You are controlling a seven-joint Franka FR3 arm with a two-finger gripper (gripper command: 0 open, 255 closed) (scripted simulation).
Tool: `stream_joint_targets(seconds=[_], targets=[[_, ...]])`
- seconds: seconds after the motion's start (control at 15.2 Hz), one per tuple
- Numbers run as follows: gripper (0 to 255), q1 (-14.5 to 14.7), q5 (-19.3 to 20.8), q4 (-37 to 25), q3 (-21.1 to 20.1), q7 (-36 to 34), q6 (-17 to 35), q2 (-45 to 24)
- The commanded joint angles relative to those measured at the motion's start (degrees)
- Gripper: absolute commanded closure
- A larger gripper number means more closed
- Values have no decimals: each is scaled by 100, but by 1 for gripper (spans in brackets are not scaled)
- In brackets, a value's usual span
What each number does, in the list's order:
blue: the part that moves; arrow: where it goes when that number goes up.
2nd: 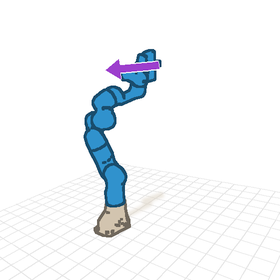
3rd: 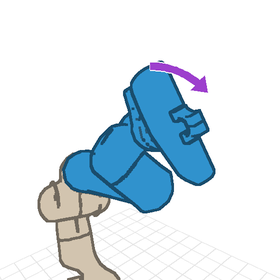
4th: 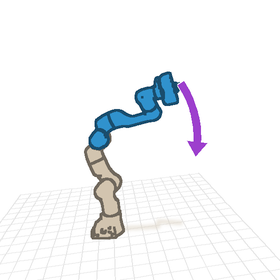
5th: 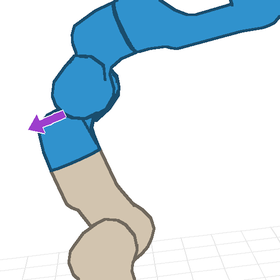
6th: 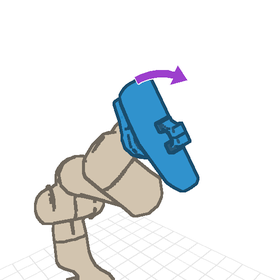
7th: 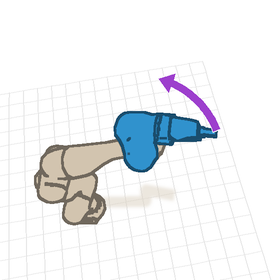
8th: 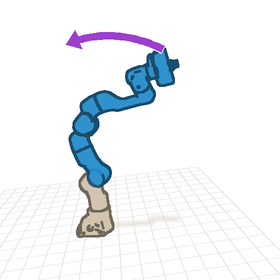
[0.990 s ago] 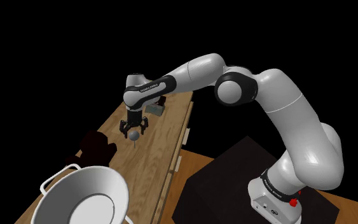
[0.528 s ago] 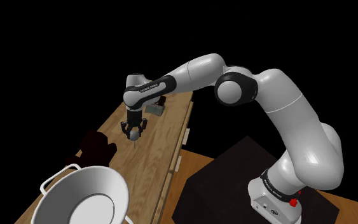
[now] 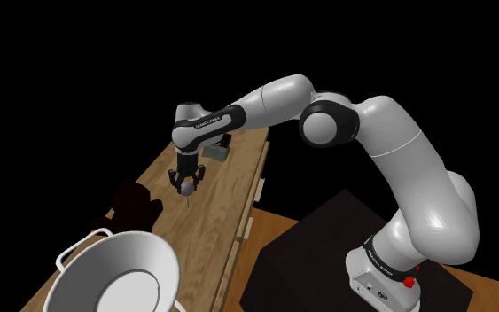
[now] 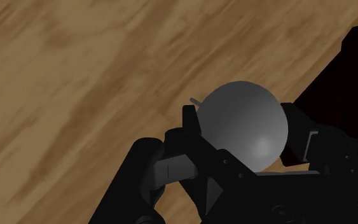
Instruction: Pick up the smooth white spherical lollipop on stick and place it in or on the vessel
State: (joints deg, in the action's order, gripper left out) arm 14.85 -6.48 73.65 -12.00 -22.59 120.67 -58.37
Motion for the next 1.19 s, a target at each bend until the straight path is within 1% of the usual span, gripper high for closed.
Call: stream_joint_targets(seconds=[0.0,0.53,1.12], targets=[[255,-7,-2,31,-3,-8,-31,60],[255,-48,-28,204,-37,-76,-309,519],[255,-86,-56,265,-73,-158,-684,966]])
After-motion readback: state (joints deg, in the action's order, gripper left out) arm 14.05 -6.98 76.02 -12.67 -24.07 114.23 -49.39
